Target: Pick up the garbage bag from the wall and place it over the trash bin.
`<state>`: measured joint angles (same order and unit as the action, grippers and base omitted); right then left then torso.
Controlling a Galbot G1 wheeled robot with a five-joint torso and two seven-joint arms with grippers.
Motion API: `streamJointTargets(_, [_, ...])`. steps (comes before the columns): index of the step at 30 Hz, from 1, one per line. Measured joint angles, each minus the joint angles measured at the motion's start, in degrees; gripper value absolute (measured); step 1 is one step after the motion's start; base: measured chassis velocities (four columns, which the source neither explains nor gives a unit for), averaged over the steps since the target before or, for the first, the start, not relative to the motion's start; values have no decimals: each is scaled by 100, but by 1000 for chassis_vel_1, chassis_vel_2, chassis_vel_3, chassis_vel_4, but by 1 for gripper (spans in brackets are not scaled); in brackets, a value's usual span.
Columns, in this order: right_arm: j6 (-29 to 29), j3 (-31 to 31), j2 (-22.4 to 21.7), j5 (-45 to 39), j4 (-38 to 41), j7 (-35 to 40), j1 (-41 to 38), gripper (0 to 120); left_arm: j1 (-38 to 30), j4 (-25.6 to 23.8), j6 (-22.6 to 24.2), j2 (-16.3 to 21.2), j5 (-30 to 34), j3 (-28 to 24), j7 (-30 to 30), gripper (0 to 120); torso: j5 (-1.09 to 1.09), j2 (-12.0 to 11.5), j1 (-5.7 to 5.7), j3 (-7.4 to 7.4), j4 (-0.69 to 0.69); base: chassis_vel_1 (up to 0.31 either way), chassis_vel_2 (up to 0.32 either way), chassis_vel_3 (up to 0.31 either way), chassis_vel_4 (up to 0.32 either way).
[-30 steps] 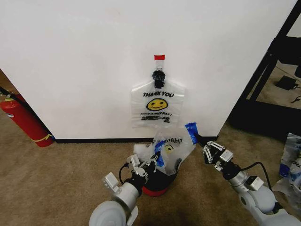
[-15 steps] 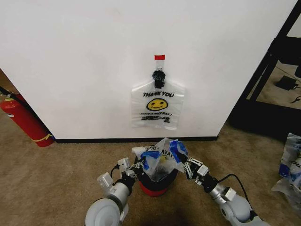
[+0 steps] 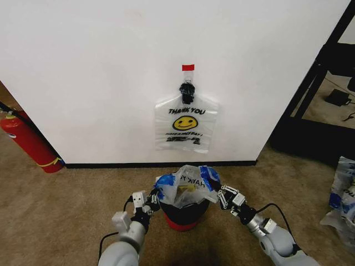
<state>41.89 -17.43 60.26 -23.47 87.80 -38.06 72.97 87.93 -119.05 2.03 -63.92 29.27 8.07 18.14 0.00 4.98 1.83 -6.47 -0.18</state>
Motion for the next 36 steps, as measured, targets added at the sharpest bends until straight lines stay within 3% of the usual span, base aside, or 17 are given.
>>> streamJointTargets(4, [-99,-21,-121,-495,-115,-965,-33,0,322,-119,-241,181,-691,-110,-71,0,1,0,0,0,0,0,0,0,0])
streamJointTargets(9, [-338,-102,-336,-887,-116,-1784,-96,0,363,-200,-316,259,-807,-293,-157,0,-1,0,0,0,-1,0,0,0,0])
streamJointTargets(13, [-749,-307,-830,-1421,-139,-2787,-163,0,467,-375,-332,515,-917,-402,-251,0,-1,0,0,0,0,0,0,0,0])
streamJointTargets(19, [-1024,-481,-1261,-1886,-216,-3178,-105,0,496,-482,-334,806,-1296,-382,-390,0,-1,1,0,0,-1,0,0,0,0])
streamJointTargets(27, [-802,-266,-833,-1780,-816,-3176,-200,0,281,228,-438,657,-1690,-535,-456,0,0,1,0,0,-1,0,0,0,0])
streamJointTargets(36, [-863,-164,-745,-1696,-1074,-3684,-375,0,417,364,-568,640,-2045,-400,-366,0,0,1,0,0,0,0,0,0,0])
